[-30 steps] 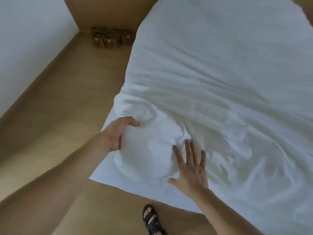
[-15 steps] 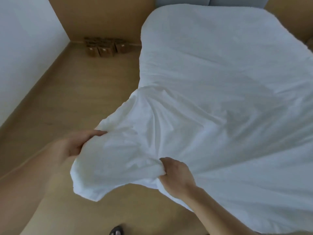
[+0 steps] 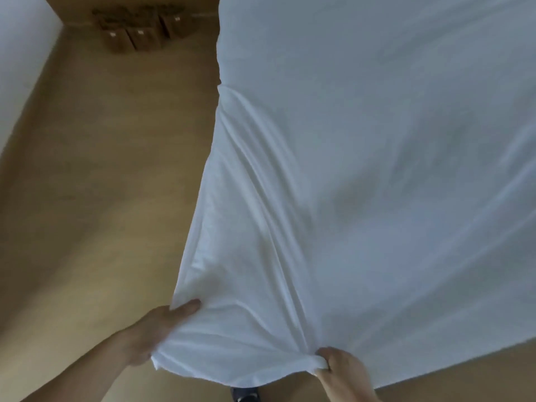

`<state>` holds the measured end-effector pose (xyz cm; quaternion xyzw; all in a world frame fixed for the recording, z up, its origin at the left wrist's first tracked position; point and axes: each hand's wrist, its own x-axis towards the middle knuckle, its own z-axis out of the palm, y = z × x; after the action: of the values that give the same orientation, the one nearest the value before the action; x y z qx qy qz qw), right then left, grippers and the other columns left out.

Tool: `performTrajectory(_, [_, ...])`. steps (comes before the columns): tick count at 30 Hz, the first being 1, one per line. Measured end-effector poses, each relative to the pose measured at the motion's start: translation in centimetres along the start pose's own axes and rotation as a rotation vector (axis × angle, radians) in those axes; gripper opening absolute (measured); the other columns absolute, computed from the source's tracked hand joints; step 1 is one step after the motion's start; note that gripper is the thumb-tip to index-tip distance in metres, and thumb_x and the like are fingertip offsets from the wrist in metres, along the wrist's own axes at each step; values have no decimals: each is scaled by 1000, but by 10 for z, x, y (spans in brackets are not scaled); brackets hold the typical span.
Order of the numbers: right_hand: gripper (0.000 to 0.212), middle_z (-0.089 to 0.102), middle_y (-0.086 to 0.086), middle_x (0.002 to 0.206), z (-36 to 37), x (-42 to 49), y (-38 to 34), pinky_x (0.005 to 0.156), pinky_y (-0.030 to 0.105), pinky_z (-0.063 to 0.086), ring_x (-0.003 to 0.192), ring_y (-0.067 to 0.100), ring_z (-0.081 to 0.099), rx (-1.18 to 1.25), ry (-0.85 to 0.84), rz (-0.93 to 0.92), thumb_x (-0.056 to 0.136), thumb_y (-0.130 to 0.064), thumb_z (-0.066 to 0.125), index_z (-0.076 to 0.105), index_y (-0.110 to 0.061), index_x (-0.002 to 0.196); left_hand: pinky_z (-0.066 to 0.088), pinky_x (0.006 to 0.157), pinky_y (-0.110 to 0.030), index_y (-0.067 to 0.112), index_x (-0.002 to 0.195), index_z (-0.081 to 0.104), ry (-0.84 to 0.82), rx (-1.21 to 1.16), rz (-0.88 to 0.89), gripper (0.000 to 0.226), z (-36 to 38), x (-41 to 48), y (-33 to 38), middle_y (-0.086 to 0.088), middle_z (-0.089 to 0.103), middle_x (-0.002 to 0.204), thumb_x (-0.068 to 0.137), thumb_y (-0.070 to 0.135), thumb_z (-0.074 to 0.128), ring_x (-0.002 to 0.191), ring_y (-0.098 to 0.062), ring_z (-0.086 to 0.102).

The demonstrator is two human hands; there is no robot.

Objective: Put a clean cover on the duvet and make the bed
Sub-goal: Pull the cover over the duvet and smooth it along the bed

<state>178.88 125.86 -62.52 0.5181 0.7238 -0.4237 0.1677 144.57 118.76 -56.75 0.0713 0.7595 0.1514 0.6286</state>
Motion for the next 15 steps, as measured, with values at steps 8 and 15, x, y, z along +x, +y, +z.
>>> performTrajectory(8, [16,64,-10,74,19,6,-5,65,21,40,73,13,63,-151,284,-369,73,-33,54,65,-22,70,46,84,-41,2,98,69,622,-126,167,32,-26,16,-47,-24,67,108,99,32,59,88,-29,61])
performTrajectory(15, [24,55,-6,76,14,27,13,61,27,40,71,14,53,-180,-129,-83,94,-36,49,53,-24,74,51,93,-44,8,106,68,475,21,15,38,-14,64,-75,-14,70,105,100,42,52,96,-34,65])
